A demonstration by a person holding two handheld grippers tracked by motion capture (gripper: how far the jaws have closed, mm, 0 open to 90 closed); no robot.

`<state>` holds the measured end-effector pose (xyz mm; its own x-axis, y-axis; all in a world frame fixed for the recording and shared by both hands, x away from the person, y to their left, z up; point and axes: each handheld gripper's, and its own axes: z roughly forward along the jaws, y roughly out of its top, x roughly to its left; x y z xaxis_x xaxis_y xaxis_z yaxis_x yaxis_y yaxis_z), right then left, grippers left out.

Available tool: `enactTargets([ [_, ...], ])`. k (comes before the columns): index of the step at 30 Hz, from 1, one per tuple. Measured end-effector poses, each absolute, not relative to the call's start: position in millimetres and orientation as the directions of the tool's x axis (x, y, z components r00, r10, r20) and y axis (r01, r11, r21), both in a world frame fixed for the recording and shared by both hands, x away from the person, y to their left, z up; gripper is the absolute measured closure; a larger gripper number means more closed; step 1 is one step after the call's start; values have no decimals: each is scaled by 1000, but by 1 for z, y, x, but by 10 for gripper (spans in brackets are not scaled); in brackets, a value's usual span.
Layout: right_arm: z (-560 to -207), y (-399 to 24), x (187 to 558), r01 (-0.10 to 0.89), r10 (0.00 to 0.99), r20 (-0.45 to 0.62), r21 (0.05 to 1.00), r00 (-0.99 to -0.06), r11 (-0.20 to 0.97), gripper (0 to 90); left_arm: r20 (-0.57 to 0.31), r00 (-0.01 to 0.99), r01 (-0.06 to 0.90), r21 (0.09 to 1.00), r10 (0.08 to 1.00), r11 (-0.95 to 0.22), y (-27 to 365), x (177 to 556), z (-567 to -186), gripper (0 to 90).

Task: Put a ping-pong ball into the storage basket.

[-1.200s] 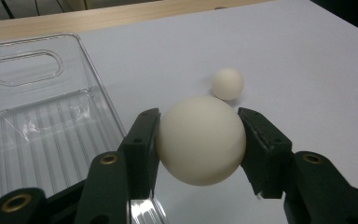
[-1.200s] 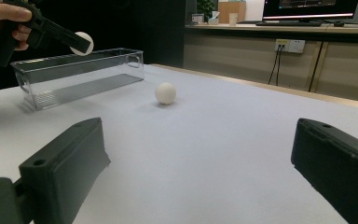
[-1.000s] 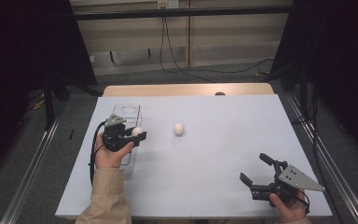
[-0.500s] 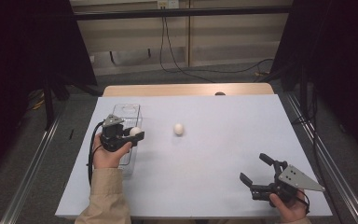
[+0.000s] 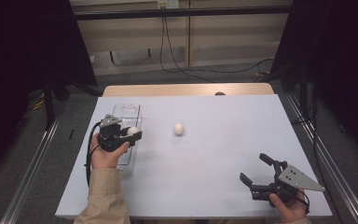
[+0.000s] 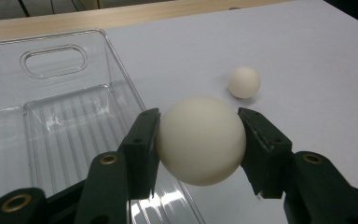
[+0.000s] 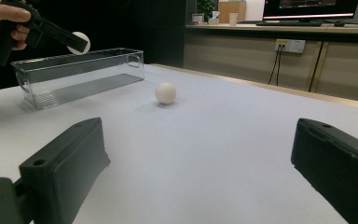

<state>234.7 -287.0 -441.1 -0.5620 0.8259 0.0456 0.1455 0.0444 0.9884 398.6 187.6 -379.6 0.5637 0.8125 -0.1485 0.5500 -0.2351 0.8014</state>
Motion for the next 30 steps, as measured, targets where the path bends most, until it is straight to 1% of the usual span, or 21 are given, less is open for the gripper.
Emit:
enactTargets([
  [30,-441,-287,235,146,826,45,988,-562,45,24,-142,528,558,801,837,-216,198,399,-383,509],
])
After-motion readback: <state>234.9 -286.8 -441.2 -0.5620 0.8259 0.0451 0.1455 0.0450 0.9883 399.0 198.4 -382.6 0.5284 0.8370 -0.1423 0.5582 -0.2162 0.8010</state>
